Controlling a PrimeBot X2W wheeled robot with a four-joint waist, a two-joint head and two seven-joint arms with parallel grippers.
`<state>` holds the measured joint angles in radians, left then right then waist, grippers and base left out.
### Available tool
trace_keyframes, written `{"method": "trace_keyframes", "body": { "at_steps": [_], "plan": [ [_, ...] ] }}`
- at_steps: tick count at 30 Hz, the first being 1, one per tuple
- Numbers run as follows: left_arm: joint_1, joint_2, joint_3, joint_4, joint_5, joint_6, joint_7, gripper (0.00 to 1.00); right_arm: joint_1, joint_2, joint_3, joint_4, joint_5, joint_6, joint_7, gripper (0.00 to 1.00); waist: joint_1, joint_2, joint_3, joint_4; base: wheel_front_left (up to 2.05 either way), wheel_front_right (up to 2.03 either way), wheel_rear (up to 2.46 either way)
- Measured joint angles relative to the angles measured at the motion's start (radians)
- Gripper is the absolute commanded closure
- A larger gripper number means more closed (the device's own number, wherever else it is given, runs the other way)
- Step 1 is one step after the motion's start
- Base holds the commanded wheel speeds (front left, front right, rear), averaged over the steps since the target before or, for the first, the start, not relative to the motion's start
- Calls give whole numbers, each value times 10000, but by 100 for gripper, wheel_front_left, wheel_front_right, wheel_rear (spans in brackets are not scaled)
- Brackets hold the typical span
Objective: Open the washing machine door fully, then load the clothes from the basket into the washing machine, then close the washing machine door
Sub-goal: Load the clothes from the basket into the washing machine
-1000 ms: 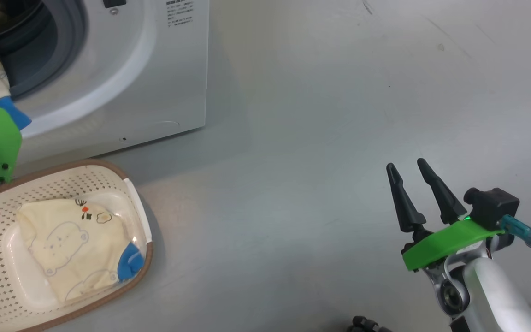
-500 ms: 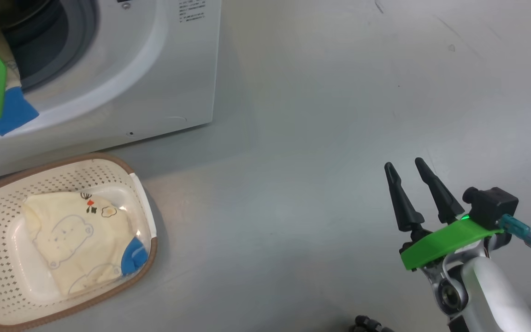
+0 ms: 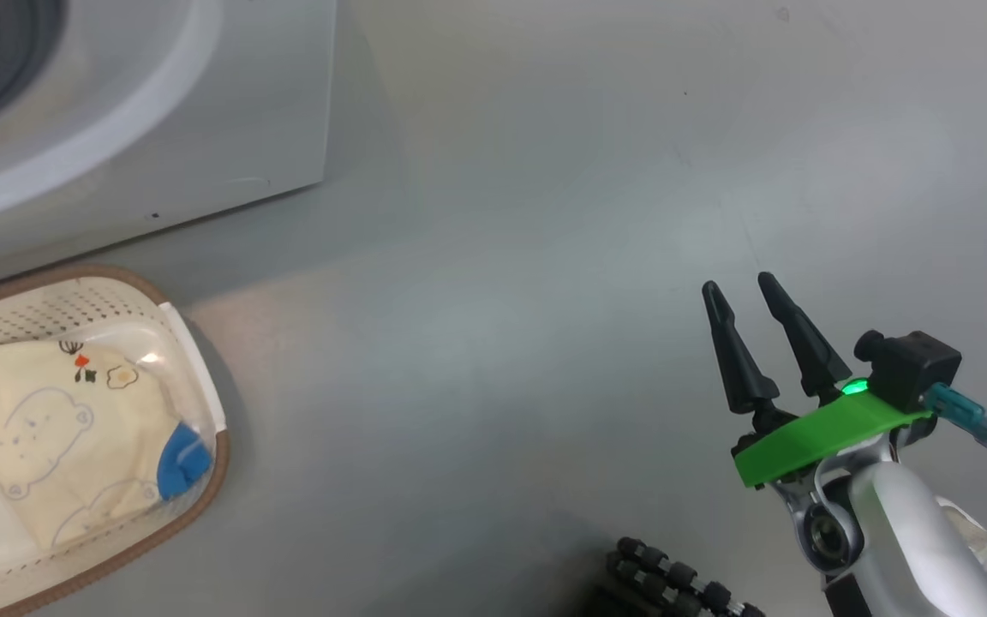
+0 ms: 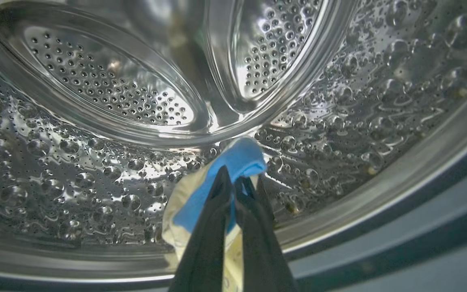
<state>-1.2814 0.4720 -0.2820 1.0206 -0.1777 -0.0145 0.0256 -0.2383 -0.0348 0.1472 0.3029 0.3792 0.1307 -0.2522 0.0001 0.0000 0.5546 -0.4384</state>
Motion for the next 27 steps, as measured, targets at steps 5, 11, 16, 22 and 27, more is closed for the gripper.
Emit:
{"method": "trace_keyframes", "body": {
  "at_steps": [5,11,16,22,27],
  "plan": [
    [-724,222,445,-25,-313,125,-719,100,-35,2,186,-176,88,0,0,0,0,0,596,-260,0,0,0],
    [-1407,426,995,21,-880,150,-1703,100,-237,6,410,-345,190,0,0,0,0,0,1062,-585,0,0,0],
    [-2051,522,1256,364,-1099,178,-2104,45,-236,6,418,-389,257,0,0,0,0,0,1253,-744,0,0,0],
    [-2080,472,1133,918,-1137,52,-2370,0,-235,8,408,-380,255,0,0,0,1,0,1174,-672,0,0,0],
    [-2055,286,1141,1216,-1189,-121,-2556,0,-234,6,353,-376,236,0,0,0,0,0,1004,-479,0,0,0]
  ]
}}
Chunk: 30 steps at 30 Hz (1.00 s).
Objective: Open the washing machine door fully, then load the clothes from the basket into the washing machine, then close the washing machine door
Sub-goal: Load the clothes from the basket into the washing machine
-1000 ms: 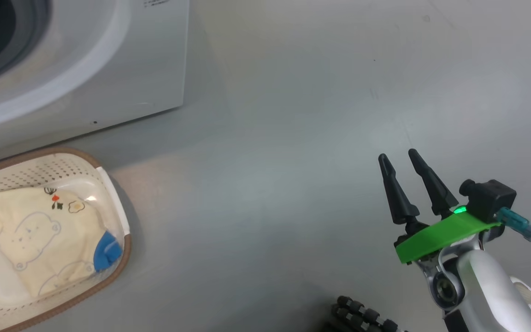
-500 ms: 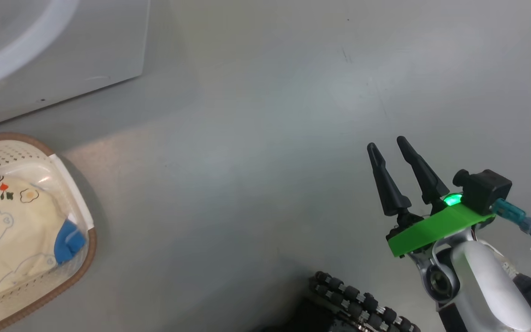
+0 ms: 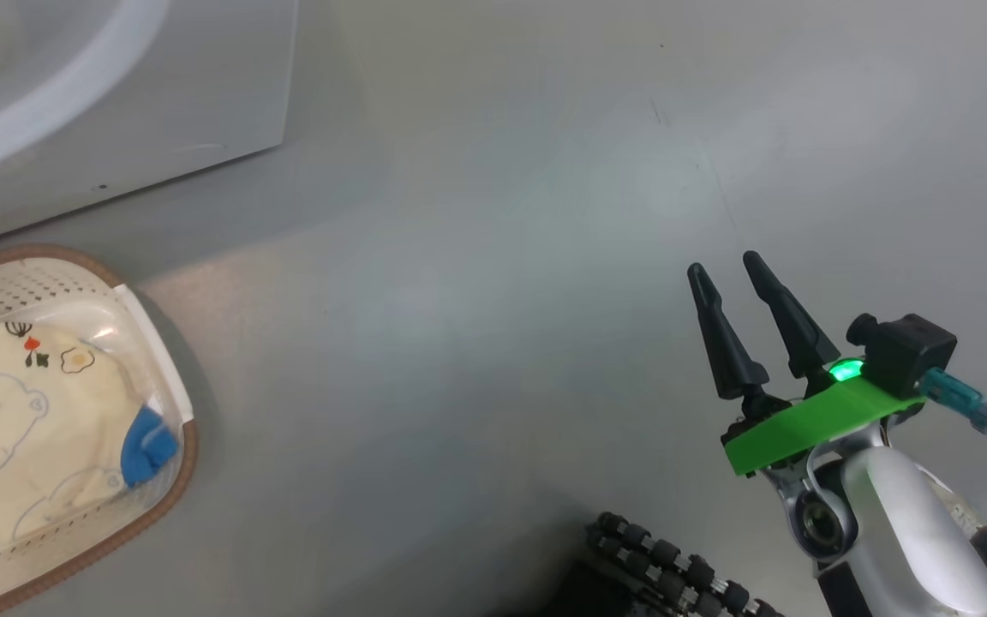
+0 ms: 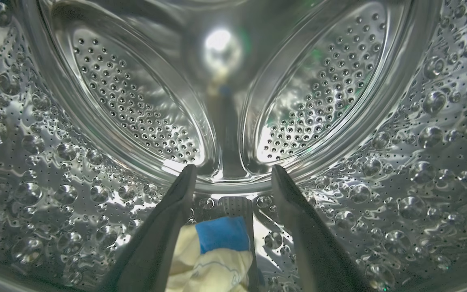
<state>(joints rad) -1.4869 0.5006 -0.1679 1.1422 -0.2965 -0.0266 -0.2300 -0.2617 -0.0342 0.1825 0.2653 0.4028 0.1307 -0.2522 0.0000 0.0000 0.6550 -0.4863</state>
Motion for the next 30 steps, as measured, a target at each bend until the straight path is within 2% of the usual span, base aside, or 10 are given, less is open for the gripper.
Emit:
{"method": "trace_keyframes", "body": {
  "at_steps": [14,21,30],
  "plan": [
    [1922,-1089,61,105,-510,-77,-180,0,-3,0,-362,224,-428,0,0,0,0,0,-936,885,0,0,0],
    [3509,-1611,357,-1220,-675,102,-222,0,30,-6,-780,364,-706,0,0,0,0,1,-1517,1454,0,0,0],
    [6420,-2370,734,-3476,-713,284,-226,0,200,-10,-1390,349,-1243,0,123,0,0,1,-2412,2281,0,0,0]
  ]
}}
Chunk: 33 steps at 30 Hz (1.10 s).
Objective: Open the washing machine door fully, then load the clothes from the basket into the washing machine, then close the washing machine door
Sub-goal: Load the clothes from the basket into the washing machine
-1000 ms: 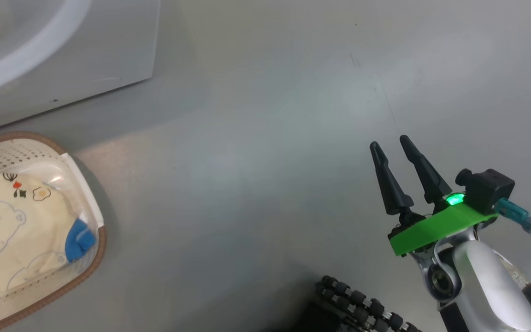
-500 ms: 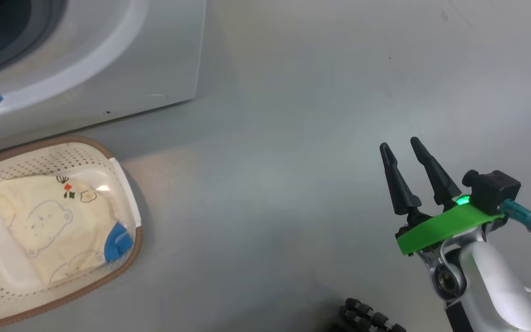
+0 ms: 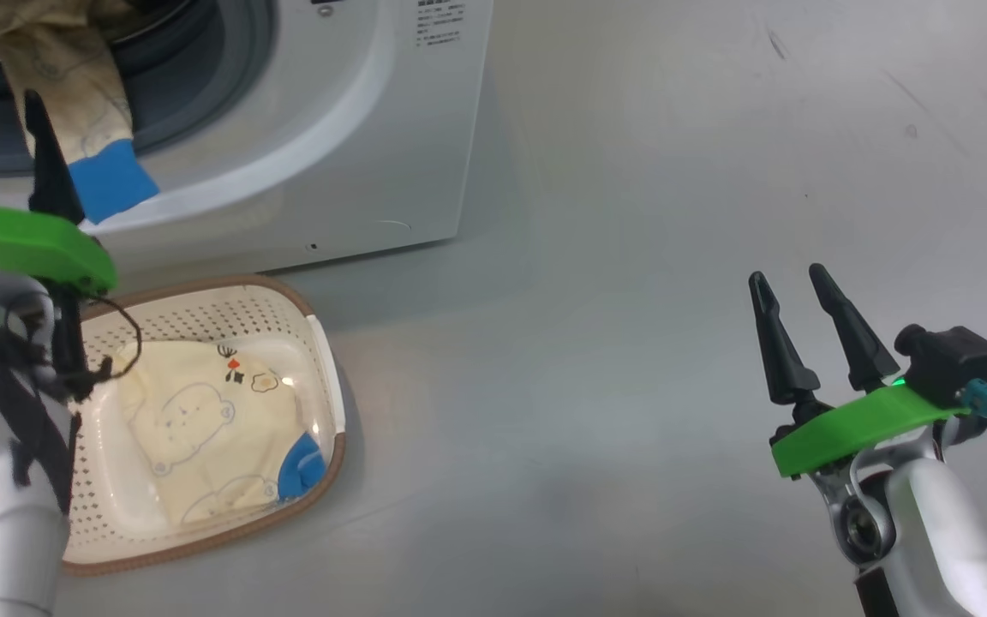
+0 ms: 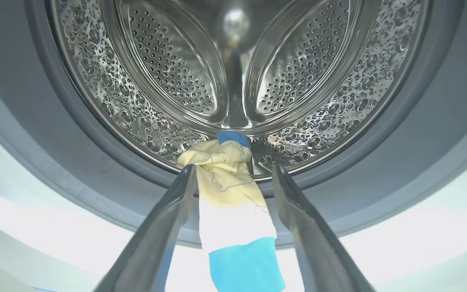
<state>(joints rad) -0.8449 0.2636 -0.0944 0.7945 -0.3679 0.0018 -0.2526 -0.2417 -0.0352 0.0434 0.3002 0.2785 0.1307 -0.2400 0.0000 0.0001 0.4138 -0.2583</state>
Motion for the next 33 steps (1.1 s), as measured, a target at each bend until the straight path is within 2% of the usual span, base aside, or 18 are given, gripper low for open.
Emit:
{"method": "trace_keyframes", "body": {
  "at_steps": [5,16,24,33],
  "plan": [
    [1875,-278,326,-1561,163,128,-23,0,372,0,-148,-105,-184,0,217,0,0,0,-599,342,0,0,0],
    [5877,-803,832,-4740,894,779,-25,0,1127,-71,-407,-558,-598,0,809,0,-1,0,-1858,914,0,0,0],
    [7783,-1229,821,-5937,1296,880,-25,0,1659,-265,-456,-974,-761,0,1223,0,-1,0,-2621,1314,0,0,0],
    [8650,-1271,529,-6314,1494,861,-25,0,2026,-397,-435,-1490,-777,0,1661,0,-1,0,-3298,1693,0,0,0]
  ]
}}
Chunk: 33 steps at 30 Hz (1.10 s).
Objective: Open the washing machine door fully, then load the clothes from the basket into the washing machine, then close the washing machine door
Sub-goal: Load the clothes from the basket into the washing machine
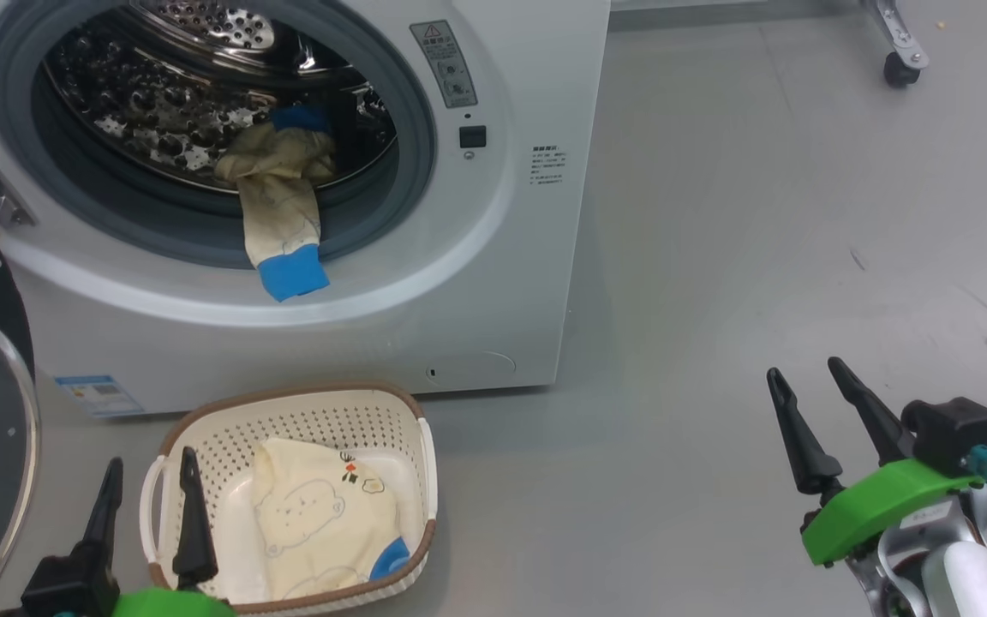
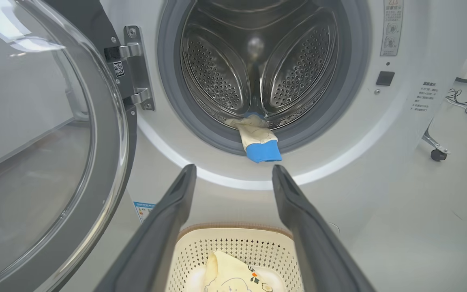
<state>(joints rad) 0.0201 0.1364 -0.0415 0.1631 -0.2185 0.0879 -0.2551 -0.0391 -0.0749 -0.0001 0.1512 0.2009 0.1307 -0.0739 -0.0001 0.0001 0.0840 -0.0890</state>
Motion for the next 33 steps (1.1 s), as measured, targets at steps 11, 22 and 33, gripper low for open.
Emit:
{"method": "trace_keyframes", "body": {
  "at_steps": [11,22,33],
  "plan": [
    [680,-25,-2,-151,-10,73,0,0,461,-13,36,-244,0,0,230,0,0,0,-365,78,0,0,0],
    [710,-25,-6,-311,-15,198,2,0,497,-69,163,-270,15,0,316,0,0,0,-393,-45,0,0,0],
    [708,-6,-27,-383,-115,288,92,0,497,-79,178,-268,17,0,316,0,0,0,-306,-183,0,0,0]
  ]
}}
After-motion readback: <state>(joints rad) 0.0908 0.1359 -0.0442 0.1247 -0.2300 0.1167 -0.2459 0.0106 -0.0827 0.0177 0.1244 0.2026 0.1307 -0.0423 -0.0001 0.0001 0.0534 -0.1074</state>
